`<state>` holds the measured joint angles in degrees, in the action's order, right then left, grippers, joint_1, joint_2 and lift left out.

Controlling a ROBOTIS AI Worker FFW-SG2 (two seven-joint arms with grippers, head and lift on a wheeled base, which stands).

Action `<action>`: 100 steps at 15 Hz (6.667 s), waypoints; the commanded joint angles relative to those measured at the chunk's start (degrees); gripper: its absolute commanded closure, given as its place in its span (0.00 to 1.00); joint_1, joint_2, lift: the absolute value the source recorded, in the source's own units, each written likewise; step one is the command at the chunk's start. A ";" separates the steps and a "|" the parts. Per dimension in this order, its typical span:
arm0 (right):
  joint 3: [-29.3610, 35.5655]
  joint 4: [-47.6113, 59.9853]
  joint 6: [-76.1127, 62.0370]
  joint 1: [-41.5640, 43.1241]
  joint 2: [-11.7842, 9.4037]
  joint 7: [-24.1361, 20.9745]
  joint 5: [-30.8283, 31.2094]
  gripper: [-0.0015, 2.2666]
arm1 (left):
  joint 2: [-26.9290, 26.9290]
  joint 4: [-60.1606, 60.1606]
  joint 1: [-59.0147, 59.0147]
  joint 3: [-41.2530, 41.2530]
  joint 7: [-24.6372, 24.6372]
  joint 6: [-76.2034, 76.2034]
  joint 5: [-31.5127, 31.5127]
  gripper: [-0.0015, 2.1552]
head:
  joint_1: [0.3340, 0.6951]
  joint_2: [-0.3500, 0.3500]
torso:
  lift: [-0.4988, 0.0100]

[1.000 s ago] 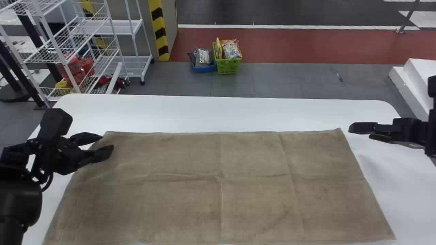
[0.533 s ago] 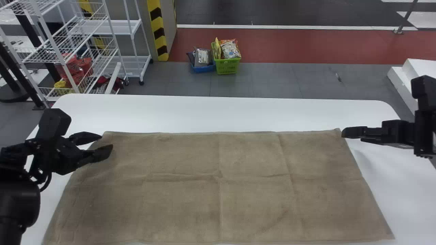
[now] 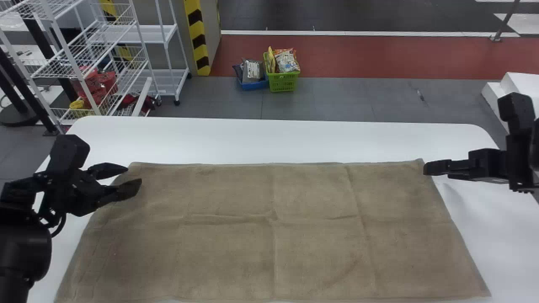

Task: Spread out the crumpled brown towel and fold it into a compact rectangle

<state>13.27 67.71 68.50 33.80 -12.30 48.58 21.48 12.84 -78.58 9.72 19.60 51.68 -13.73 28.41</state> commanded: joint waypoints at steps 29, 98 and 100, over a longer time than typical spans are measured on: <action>-1.32 -0.56 -2.26 -0.58 0.96 3.97 4.45 0.42 | 0.69 1.32 -0.41 2.90 0.97 5.33 -3.71 0.29 | 1.00 0.55 | 0.73; -6.06 56.74 -19.32 -40.57 -5.80 29.74 27.92 0.15 | 1.48 7.56 6.71 -2.64 9.14 4.81 10.44 0.43 | 1.00 0.55 | 0.73; -9.84 56.39 -19.14 -40.30 -5.89 29.74 31.17 0.15 | 1.48 7.56 6.71 -2.72 9.14 5.16 10.17 0.43 | 1.00 0.56 | 0.73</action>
<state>6.38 124.32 49.43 -6.67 -18.11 78.14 49.88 14.34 -71.01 16.43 16.93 60.82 -8.82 38.79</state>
